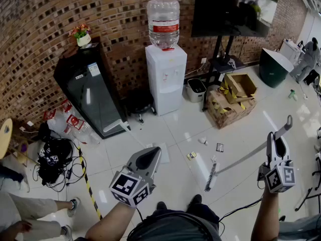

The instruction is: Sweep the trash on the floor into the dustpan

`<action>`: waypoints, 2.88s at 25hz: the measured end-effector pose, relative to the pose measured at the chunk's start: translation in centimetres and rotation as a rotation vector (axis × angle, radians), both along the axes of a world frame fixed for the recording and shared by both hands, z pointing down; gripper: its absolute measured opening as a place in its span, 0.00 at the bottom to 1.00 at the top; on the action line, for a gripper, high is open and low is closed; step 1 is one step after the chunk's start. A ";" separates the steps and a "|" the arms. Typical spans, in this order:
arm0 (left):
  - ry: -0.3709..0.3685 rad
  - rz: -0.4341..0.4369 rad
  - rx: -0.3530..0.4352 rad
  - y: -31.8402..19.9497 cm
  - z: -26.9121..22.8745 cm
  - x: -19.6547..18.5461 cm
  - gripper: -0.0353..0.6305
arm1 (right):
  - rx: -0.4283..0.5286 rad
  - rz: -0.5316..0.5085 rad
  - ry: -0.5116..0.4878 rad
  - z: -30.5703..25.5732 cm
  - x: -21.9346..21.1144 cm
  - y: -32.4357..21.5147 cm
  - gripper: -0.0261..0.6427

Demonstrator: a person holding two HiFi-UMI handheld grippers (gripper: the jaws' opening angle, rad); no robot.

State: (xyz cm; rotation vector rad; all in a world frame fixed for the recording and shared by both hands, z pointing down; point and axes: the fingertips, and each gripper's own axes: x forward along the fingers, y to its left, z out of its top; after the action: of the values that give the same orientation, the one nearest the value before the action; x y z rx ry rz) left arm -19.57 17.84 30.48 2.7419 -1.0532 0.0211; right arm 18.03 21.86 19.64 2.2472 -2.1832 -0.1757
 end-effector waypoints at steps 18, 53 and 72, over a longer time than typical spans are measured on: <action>-0.019 -0.128 -0.066 -15.0 2.9 12.7 0.06 | -0.031 -0.100 -0.075 6.1 8.0 -15.3 0.21; -0.190 -0.200 -0.226 -34.4 26.5 28.5 0.13 | -0.343 -0.024 -0.091 33.4 20.8 -33.9 0.21; -0.193 -0.294 -0.248 -35.0 27.6 28.1 0.13 | -0.442 -0.141 -0.034 37.6 15.2 -36.2 0.21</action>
State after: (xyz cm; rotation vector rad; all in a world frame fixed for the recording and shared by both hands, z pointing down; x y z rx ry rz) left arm 8.49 -17.14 58.07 2.3775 -1.3924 0.3530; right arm 33.25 -14.37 57.27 1.8715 -2.1323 0.3162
